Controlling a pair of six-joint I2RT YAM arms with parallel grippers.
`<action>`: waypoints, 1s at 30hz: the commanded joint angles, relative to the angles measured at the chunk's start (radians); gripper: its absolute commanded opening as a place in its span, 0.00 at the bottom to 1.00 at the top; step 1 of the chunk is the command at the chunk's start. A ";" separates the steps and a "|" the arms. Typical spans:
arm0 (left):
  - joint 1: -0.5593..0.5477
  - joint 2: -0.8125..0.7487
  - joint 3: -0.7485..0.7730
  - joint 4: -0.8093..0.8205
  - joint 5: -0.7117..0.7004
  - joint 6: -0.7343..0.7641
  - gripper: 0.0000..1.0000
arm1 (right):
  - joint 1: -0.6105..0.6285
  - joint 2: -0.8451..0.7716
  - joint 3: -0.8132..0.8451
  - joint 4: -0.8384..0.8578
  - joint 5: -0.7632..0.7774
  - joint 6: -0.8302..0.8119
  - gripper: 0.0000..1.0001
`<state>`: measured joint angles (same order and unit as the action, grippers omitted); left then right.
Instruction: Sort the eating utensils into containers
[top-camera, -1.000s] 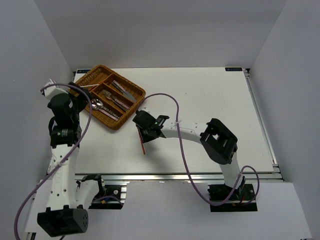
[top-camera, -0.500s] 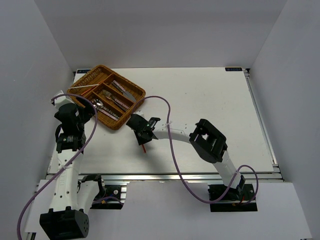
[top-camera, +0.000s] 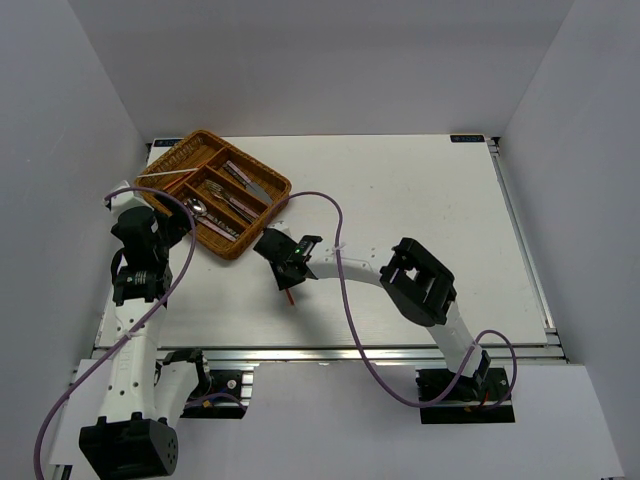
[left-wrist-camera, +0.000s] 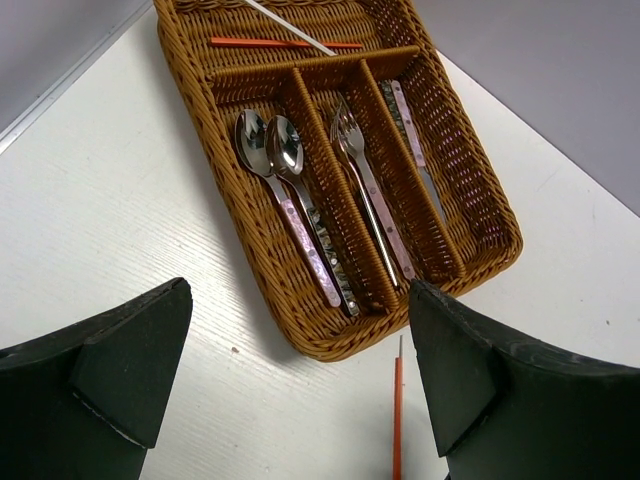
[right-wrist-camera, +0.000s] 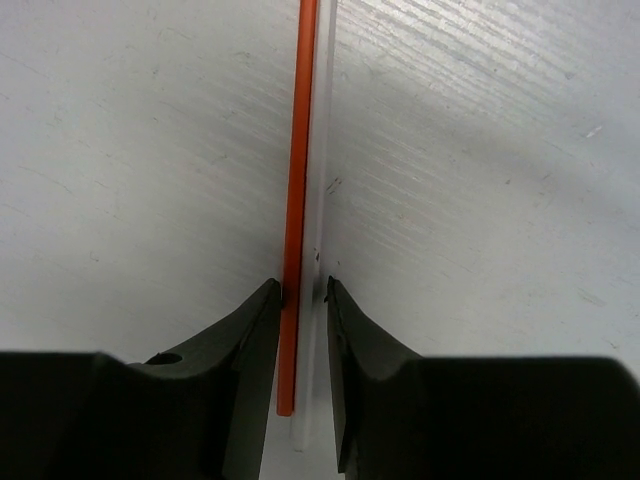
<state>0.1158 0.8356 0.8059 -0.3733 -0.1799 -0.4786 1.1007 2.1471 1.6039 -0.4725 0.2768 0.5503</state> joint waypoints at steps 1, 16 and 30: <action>-0.001 -0.007 -0.008 0.013 0.020 0.011 0.98 | 0.002 -0.046 -0.010 -0.014 0.033 0.011 0.31; -0.001 -0.001 -0.011 0.011 0.036 0.014 0.98 | -0.001 -0.136 -0.064 0.012 0.041 0.007 0.32; -0.001 0.005 -0.010 0.010 0.045 0.018 0.98 | -0.007 -0.053 -0.050 -0.003 0.036 -0.023 0.27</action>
<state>0.1158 0.8433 0.7937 -0.3733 -0.1486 -0.4725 1.0996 2.0686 1.5433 -0.4721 0.2932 0.5396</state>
